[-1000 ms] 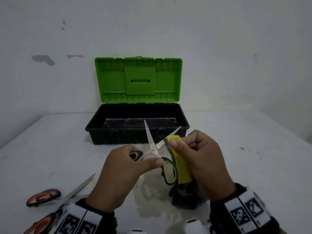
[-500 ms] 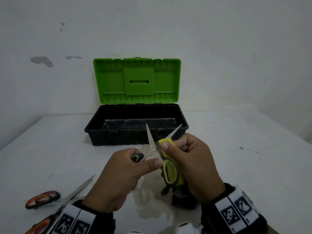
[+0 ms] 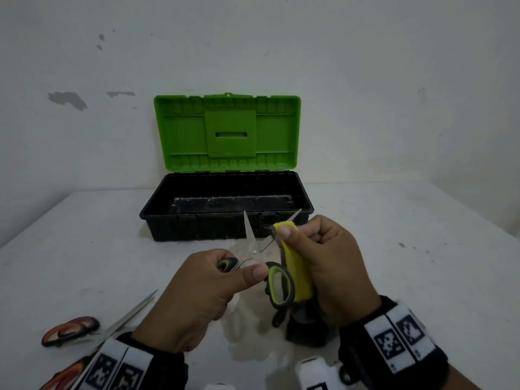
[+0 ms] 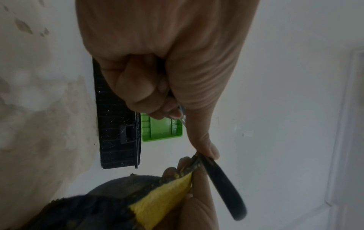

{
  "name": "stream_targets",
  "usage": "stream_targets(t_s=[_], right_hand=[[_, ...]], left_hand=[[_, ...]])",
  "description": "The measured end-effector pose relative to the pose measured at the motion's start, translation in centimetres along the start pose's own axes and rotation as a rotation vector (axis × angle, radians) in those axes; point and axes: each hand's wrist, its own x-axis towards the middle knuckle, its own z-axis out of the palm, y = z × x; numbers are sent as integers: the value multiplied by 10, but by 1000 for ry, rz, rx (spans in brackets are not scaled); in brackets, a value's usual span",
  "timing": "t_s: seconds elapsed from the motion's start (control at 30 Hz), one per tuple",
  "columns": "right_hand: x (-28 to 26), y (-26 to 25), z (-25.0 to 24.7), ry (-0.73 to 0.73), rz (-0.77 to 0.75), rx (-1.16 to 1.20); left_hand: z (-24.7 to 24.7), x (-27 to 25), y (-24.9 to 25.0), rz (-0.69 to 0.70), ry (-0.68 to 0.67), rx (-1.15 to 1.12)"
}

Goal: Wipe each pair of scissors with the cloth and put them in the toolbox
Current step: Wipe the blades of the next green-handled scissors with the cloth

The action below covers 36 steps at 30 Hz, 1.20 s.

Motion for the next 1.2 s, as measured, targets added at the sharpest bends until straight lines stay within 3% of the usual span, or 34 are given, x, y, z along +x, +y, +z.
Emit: stream_targets(t_s=[0.07, 0.2, 0.37, 0.5, 0.67, 0.83, 1.0, 1.2], right_hand=[[2, 1, -1, 15, 14, 16], [-8, 2, 3, -96, 33, -32], [5, -2, -5, 26, 4, 15], [-3, -1, 0, -66, 42, 7], [10, -8, -8, 25, 13, 34], [0, -3, -3, -56, 16, 0], [16, -5, -13, 29, 31, 21], [28, -9, -27, 122, 25, -20]], left_hand=[[0, 0, 0, 12, 5, 7], [-3, 0, 0, 35, 7, 40], [-2, 2, -2, 34, -1, 35], [-6, 3, -3, 37, -12, 42], [-4, 3, -3, 35, -5, 51], [-6, 3, -1, 35, -18, 45], [-3, 2, -1, 57, 11, 64], [-1, -3, 1, 183, 145, 231]])
